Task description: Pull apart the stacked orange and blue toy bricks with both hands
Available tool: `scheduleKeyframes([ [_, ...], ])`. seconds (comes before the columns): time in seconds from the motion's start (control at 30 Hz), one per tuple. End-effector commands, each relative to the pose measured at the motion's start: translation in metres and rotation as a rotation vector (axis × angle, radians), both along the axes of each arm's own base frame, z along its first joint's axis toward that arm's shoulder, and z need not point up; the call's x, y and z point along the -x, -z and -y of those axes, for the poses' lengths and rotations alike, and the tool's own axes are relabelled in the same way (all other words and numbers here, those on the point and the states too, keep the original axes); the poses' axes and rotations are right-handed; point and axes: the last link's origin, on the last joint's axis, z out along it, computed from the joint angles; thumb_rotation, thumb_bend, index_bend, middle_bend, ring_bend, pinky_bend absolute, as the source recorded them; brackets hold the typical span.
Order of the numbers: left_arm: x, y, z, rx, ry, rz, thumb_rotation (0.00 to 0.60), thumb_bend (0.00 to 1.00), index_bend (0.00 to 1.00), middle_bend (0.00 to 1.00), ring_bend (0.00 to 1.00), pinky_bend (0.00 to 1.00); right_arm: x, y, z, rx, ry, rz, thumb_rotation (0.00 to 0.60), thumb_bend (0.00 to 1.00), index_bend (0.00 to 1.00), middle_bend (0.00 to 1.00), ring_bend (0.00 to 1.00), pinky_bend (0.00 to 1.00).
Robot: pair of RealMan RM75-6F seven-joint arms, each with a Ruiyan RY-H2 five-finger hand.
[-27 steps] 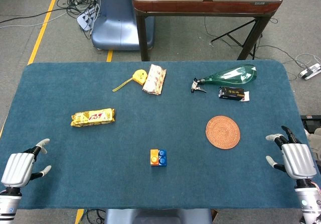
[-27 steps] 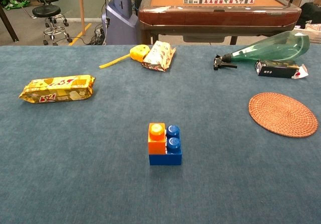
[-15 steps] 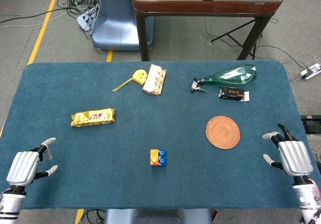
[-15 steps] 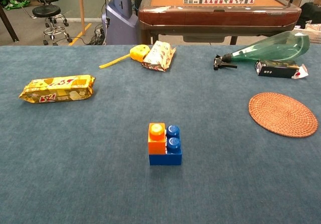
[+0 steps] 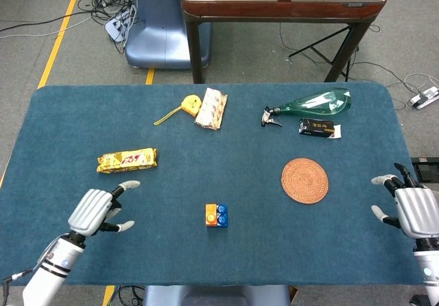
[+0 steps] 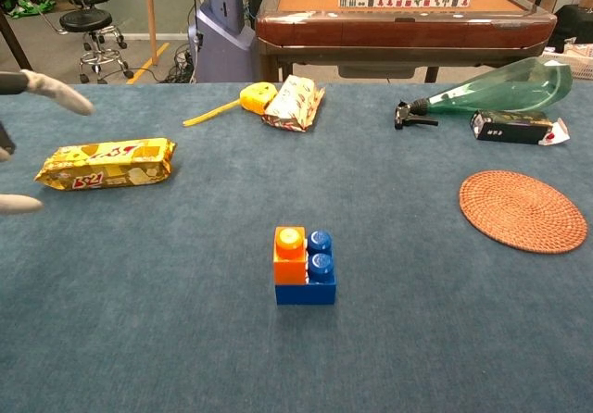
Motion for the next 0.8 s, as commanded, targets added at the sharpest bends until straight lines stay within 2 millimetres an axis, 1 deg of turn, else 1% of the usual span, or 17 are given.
scheduleKeyframes([
  [0.03, -0.032, 0.018, -0.009, 0.061, 0.060, 0.029, 0.600, 0.02, 0.26, 1.00, 0.95, 1.00, 0.001, 0.000, 0.000, -0.002, 0.004, -0.001, 0.600, 0.18, 0.38, 0.38, 0.37, 0.46],
  [0.17, -0.058, 0.041, -0.013, 0.114, 0.113, 0.042, 0.600, 0.02, 0.23, 1.00, 0.95, 1.00, 0.006, 0.001, 0.000, -0.007, 0.014, 0.003, 0.600, 0.18, 0.38, 0.38, 0.37, 0.46],
  [0.4, -0.089, 0.076, -0.013, 0.189, 0.162, 0.076, 0.600, 0.02, 0.22, 1.00, 0.95, 1.00, 0.011, 0.002, 0.000, -0.010, 0.027, 0.009, 0.600, 0.18, 0.38, 0.38, 0.37, 0.46],
  [0.57, -0.108, 0.093, -0.010, 0.221, 0.215, 0.064, 0.600, 0.02, 0.22, 1.00, 0.95, 1.00, 0.010, 0.005, 0.002, -0.020, 0.024, 0.009, 0.600, 0.18, 0.38, 0.38, 0.37, 0.46],
  [0.8, -0.125, 0.110, -0.014, 0.236, 0.216, 0.083, 0.600, 0.02, 0.22, 1.00, 0.95, 1.00, 0.009, 0.009, 0.005, -0.032, 0.018, 0.011, 0.600, 0.18, 0.38, 0.38, 0.37, 0.46],
])
